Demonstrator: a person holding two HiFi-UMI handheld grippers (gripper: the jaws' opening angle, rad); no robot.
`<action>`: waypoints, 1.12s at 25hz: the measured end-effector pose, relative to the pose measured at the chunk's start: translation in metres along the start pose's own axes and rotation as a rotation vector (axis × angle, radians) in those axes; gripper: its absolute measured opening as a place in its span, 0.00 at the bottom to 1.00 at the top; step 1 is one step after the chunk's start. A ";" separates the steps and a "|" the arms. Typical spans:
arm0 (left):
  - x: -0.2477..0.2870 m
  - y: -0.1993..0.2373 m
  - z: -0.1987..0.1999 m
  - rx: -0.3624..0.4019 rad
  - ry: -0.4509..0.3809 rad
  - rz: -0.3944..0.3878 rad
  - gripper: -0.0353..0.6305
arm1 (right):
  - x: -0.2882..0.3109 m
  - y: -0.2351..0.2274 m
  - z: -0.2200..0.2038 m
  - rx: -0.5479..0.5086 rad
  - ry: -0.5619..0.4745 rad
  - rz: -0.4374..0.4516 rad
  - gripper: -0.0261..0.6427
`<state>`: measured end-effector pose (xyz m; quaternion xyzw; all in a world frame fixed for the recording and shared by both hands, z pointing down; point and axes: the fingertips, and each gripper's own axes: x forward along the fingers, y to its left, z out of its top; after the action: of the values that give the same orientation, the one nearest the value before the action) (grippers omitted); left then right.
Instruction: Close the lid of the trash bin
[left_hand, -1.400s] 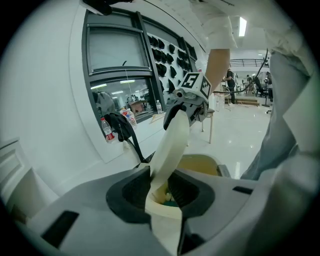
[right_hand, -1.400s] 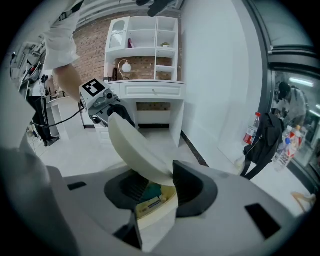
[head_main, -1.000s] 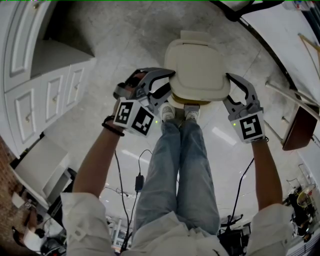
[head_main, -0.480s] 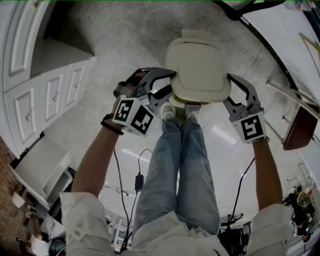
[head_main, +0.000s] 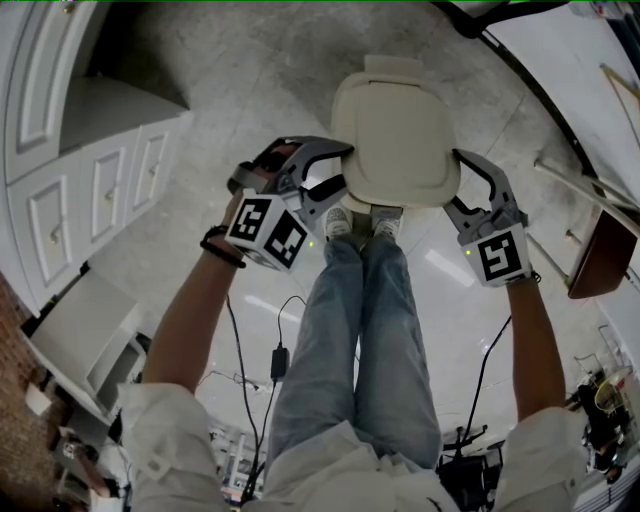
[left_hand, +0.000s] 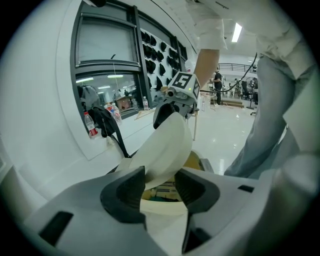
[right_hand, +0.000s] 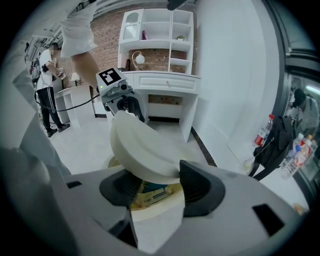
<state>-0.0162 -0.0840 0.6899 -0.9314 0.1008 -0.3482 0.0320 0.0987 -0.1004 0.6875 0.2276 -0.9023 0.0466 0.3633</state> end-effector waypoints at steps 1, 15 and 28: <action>0.000 -0.002 -0.001 0.005 0.004 -0.009 0.35 | 0.000 0.002 -0.001 -0.013 0.008 0.006 0.41; 0.005 -0.014 -0.006 -0.023 -0.002 -0.081 0.41 | 0.004 0.013 -0.010 -0.004 0.012 0.071 0.50; 0.012 -0.028 -0.012 -0.049 0.005 -0.132 0.48 | 0.008 0.027 -0.023 -0.022 0.044 0.123 0.57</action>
<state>-0.0108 -0.0584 0.7100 -0.9356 0.0478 -0.3494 -0.0141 0.0958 -0.0737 0.7121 0.1668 -0.9067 0.0637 0.3821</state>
